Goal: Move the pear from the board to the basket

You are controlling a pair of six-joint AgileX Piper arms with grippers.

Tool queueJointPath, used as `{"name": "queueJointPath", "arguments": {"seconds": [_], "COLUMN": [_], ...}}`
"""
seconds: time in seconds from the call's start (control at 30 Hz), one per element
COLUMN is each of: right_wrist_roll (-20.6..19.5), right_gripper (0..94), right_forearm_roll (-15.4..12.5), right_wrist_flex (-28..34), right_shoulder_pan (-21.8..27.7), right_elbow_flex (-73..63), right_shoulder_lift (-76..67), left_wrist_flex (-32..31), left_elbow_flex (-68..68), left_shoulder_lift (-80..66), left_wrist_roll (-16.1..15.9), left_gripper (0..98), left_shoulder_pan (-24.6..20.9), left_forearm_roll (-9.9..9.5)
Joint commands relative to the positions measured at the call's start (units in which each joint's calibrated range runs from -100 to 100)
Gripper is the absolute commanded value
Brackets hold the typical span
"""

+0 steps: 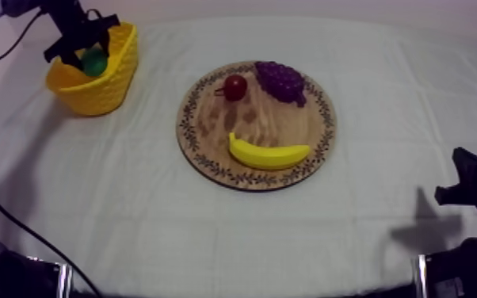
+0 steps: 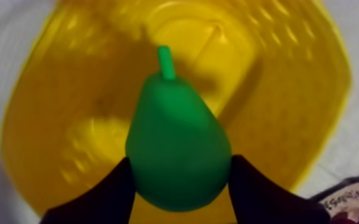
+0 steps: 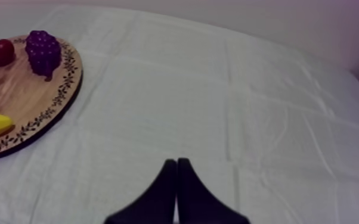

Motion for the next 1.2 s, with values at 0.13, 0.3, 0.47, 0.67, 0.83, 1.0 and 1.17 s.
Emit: {"name": "queueJointPath", "arguments": {"seconds": [0.13, 0.3, 0.47, 0.67, 0.83, 1.0, 1.17], "right_wrist_roll": [0.0, 0.0, 0.0, 0.0, 0.0, 0.0, 0.0], "right_gripper": [0.3, 0.3, 0.3, 0.3, 0.3, 0.3, 0.3], "right_forearm_roll": [0.0, 0.0, 0.0, 0.0, 0.0, 0.0, 0.0], "right_wrist_flex": [0.0, 0.0, 0.0, 0.0, 0.0, 0.0, 0.0], "right_shoulder_pan": [0.0, 0.0, 0.0, 0.0, 0.0, 0.0, 0.0], "right_elbow_flex": [0.0, 0.0, 0.0, 0.0, 0.0, 0.0, 0.0], "right_shoulder_lift": [0.0, 0.0, 0.0, 0.0, 0.0, 0.0, 0.0], "left_wrist_flex": [-2.3, -3.9, -7.8, -13.8, -23.4, -33.2, -45.8], "left_elbow_flex": [-0.6, 0.5, 4.9, 14.4, 28.7, 45.8, 66.7], "left_shoulder_lift": [4.6, 3.2, -2.1, -13.8, -31.0, -51.1, -71.8], "left_wrist_roll": [-0.8, -1.3, -2.2, -3.4, -6.8, -13.5, -15.0], "left_gripper": [55.5, 62.1, 67.2, 48.4, 13.0, 2.2, 0.4], "left_shoulder_pan": [-0.6, -0.5, -0.6, -0.4, 0.7, 2.1, 2.4], "left_forearm_roll": [0.95, 1.47, 2.52, 3.35, 4.18, 4.58, 4.11]}}
